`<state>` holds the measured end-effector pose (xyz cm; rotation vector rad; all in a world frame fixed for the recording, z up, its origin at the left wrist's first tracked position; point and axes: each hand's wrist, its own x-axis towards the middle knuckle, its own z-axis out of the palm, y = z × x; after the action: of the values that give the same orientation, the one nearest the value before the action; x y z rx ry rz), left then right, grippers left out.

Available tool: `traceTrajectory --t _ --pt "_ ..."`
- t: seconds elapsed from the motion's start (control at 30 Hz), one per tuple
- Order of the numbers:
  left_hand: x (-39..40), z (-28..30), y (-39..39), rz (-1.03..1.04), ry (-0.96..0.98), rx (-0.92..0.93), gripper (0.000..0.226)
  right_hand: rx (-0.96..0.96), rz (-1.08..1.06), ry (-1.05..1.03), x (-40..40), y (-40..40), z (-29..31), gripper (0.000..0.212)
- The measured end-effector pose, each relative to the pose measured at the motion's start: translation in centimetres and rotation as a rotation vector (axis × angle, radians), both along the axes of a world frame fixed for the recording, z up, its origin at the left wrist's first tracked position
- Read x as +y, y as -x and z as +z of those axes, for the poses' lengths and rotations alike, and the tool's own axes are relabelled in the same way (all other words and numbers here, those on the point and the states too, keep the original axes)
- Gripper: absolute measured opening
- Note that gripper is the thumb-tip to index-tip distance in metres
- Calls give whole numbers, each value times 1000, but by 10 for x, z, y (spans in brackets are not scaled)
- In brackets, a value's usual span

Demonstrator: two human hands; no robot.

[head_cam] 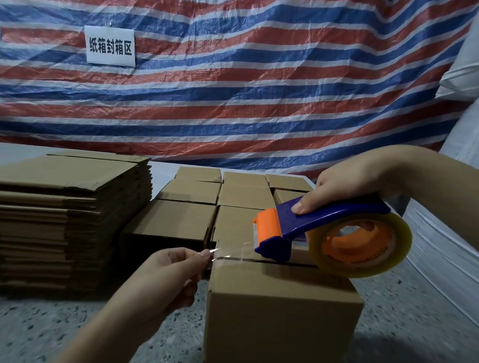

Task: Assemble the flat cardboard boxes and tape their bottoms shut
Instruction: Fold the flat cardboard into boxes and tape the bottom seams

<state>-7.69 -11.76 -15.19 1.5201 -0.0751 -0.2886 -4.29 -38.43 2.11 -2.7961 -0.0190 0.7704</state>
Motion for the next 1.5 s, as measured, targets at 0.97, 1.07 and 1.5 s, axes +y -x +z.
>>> traceTrajectory --t 0.97,1.07,1.5 --pt "-15 -37 10 527 -14 -106 32 19 0 -71 0 0 -1 74" --pt "-18 -15 23 565 0 -359 62 18 -1 -73 -1 -1 -1 75" --pt "-36 -7 48 106 -768 -622 73 52 24 -77 -3 -6 -1 68"
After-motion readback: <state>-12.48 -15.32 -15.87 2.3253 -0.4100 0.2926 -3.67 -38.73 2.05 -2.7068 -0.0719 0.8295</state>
